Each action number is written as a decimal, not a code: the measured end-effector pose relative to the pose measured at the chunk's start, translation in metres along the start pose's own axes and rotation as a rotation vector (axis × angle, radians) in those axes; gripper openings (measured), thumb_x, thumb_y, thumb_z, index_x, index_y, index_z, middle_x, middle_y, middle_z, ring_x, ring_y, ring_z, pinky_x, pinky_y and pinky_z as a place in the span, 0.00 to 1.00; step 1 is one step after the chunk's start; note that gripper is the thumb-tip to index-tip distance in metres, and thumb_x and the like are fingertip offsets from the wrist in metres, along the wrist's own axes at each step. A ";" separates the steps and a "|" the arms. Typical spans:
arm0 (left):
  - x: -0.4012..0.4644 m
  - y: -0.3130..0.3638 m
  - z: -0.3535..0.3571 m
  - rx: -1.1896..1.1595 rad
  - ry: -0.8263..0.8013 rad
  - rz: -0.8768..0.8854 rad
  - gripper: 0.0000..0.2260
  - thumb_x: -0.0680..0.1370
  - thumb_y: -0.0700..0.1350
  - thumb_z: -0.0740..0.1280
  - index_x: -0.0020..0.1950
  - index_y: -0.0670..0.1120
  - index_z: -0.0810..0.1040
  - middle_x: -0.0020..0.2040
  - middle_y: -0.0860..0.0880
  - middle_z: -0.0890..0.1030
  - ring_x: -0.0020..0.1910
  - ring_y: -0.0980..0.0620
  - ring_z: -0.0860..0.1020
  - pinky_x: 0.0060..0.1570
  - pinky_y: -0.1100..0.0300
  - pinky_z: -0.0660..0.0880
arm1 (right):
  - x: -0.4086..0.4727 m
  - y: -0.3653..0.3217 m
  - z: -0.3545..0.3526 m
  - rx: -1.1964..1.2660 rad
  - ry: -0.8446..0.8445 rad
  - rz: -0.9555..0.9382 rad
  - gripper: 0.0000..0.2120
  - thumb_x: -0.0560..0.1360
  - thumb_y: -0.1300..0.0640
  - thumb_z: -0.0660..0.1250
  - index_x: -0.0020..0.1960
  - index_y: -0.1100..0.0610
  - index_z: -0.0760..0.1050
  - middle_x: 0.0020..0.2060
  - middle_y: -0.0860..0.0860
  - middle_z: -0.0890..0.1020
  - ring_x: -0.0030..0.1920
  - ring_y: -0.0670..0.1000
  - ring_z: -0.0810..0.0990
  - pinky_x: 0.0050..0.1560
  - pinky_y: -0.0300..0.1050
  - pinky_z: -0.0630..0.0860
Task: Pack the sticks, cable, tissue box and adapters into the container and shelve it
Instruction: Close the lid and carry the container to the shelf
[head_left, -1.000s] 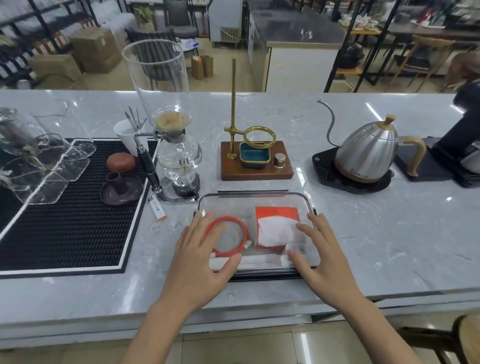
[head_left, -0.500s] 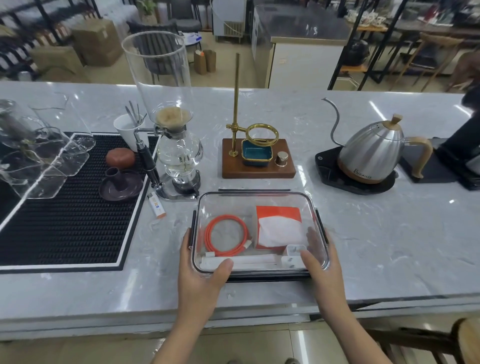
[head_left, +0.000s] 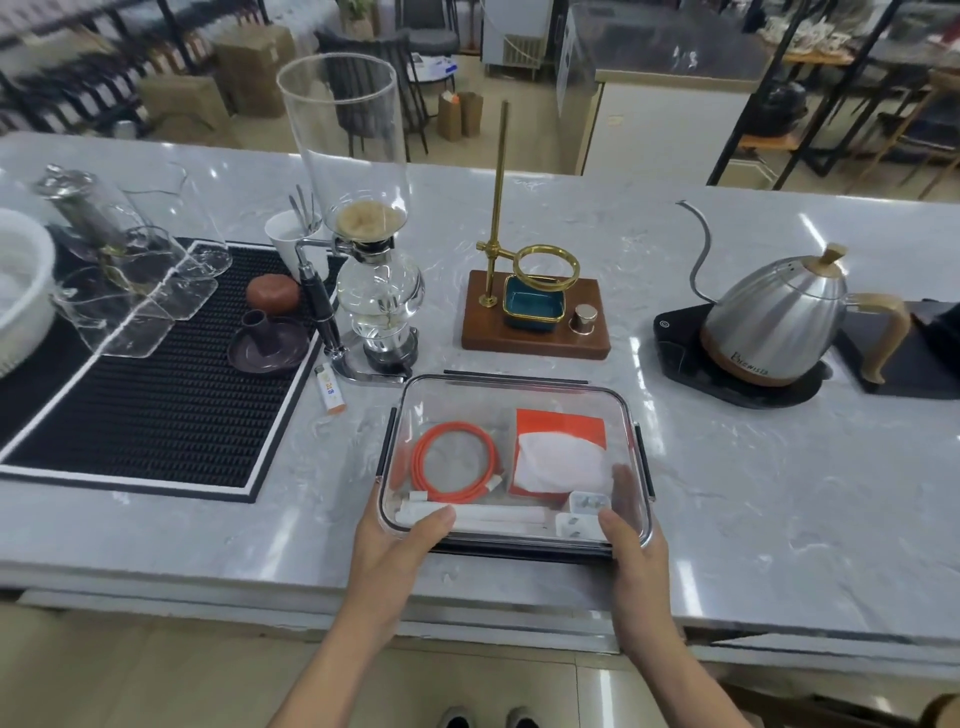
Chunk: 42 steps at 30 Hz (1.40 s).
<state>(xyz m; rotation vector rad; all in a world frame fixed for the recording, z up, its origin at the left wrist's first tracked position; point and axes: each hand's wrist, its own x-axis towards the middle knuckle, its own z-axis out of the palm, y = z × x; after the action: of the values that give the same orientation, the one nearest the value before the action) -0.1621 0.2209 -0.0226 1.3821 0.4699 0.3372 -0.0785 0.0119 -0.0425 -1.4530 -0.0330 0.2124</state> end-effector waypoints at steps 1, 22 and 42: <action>-0.004 0.001 0.003 0.007 0.014 0.009 0.33 0.64 0.52 0.76 0.68 0.57 0.74 0.64 0.59 0.80 0.65 0.61 0.75 0.62 0.62 0.70 | 0.001 0.000 -0.003 0.008 -0.011 0.003 0.41 0.63 0.43 0.68 0.75 0.53 0.65 0.71 0.40 0.70 0.70 0.35 0.68 0.58 0.24 0.68; -0.106 0.021 -0.022 -0.041 0.533 0.138 0.29 0.68 0.45 0.74 0.69 0.50 0.75 0.64 0.51 0.81 0.65 0.54 0.77 0.61 0.64 0.75 | -0.004 -0.020 0.054 0.055 -0.505 0.048 0.34 0.68 0.49 0.68 0.74 0.52 0.66 0.60 0.32 0.78 0.62 0.32 0.74 0.51 0.25 0.72; -0.283 0.057 -0.264 -0.043 1.206 0.296 0.23 0.69 0.43 0.71 0.64 0.51 0.78 0.57 0.57 0.84 0.58 0.61 0.81 0.50 0.74 0.73 | -0.194 0.003 0.347 -0.063 -1.134 0.044 0.29 0.68 0.49 0.68 0.68 0.54 0.73 0.62 0.51 0.81 0.63 0.52 0.79 0.65 0.58 0.74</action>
<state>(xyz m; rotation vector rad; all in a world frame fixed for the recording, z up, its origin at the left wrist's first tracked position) -0.5365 0.3167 0.0363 1.0782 1.2205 1.4372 -0.3211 0.3205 0.0170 -1.2283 -0.9295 1.0516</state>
